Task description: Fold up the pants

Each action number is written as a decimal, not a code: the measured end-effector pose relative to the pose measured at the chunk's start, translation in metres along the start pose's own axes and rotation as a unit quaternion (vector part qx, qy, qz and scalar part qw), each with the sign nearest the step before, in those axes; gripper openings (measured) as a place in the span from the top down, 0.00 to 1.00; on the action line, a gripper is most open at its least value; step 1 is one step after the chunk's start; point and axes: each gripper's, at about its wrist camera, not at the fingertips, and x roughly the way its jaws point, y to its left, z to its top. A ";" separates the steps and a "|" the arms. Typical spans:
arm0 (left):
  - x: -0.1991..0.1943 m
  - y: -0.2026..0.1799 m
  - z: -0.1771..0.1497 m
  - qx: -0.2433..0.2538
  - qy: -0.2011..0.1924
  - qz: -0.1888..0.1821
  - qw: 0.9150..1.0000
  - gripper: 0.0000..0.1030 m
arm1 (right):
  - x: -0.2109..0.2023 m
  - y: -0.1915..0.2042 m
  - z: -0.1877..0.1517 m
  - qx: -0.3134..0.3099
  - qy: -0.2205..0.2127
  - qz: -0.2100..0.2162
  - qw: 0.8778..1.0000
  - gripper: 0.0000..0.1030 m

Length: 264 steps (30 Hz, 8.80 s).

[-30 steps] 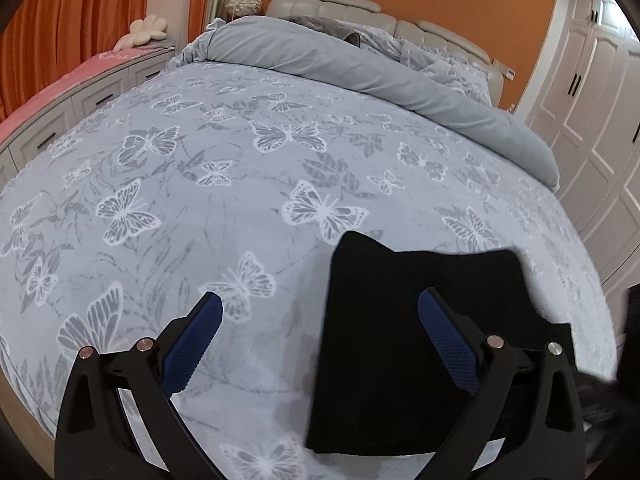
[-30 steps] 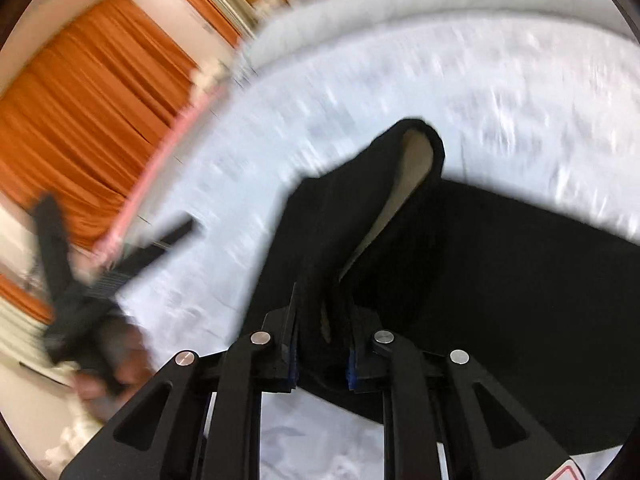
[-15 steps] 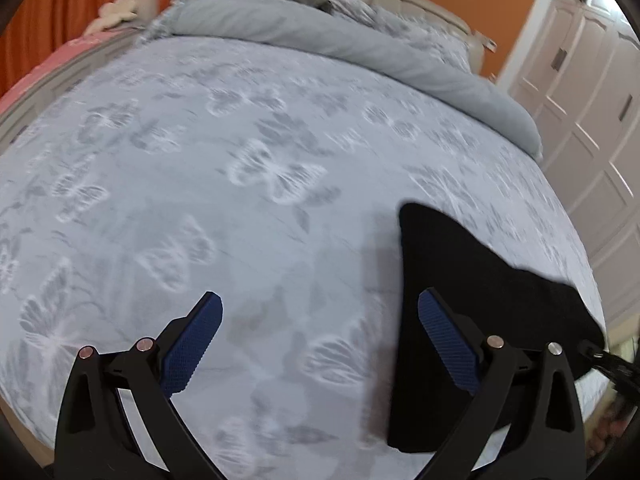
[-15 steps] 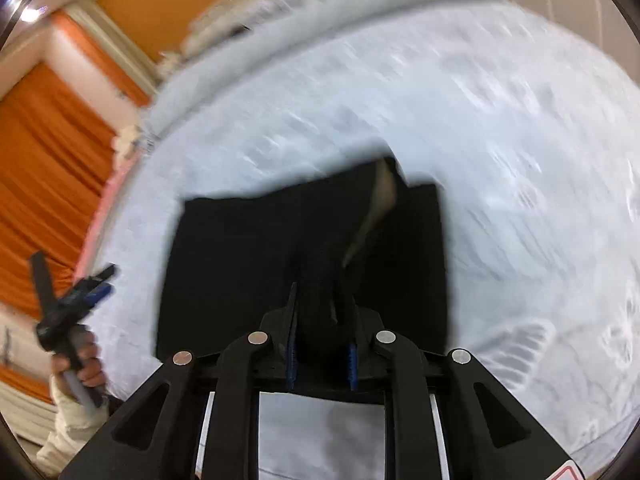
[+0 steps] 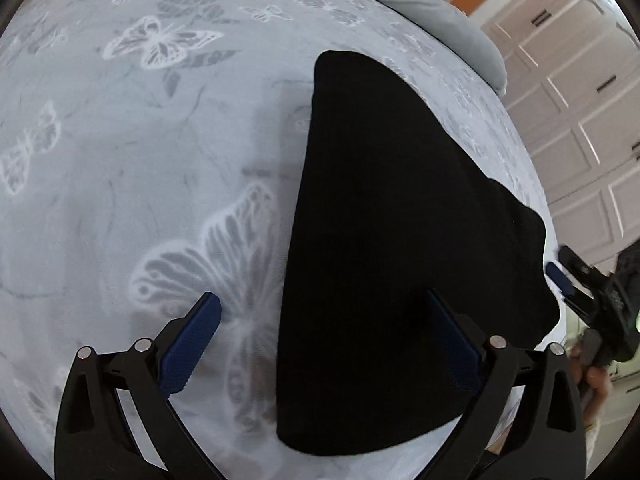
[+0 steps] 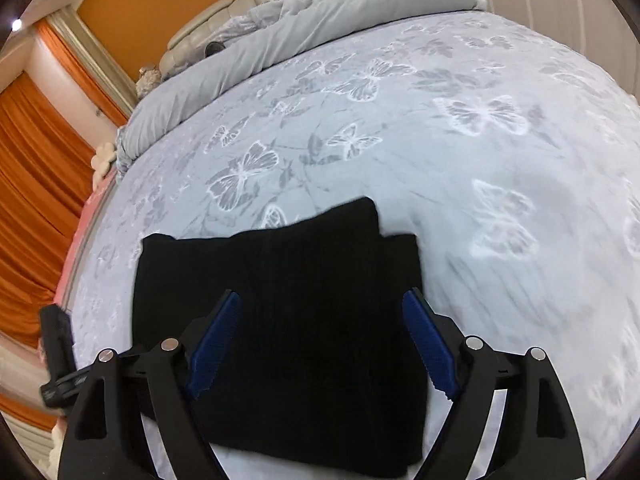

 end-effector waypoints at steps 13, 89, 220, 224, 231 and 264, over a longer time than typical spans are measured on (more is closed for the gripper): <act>-0.003 -0.011 -0.003 0.031 -0.010 0.010 0.999 0.05 | 0.029 -0.016 0.004 0.006 0.021 -0.088 0.996 0.62; -0.067 0.014 -0.060 0.168 -0.095 0.150 0.970 0.14 | -0.020 0.113 -0.111 -0.195 0.065 -0.075 0.976 0.80; -0.106 0.066 -0.090 -0.017 0.053 -0.093 0.994 0.73 | -0.036 0.080 -0.149 0.066 0.071 0.118 0.988 0.65; -0.089 0.078 -0.107 -0.020 0.056 -0.082 0.995 0.66 | -0.021 0.065 -0.170 0.086 0.086 0.099 0.988 0.59; -0.075 0.089 -0.100 -0.077 0.025 -0.080 0.993 0.15 | 0.004 0.039 -0.169 0.149 0.075 0.135 0.977 0.41; -0.353 -0.047 -0.006 0.131 -0.234 -0.095 0.959 0.74 | -0.206 0.211 -0.007 -0.092 -0.162 0.248 0.951 0.65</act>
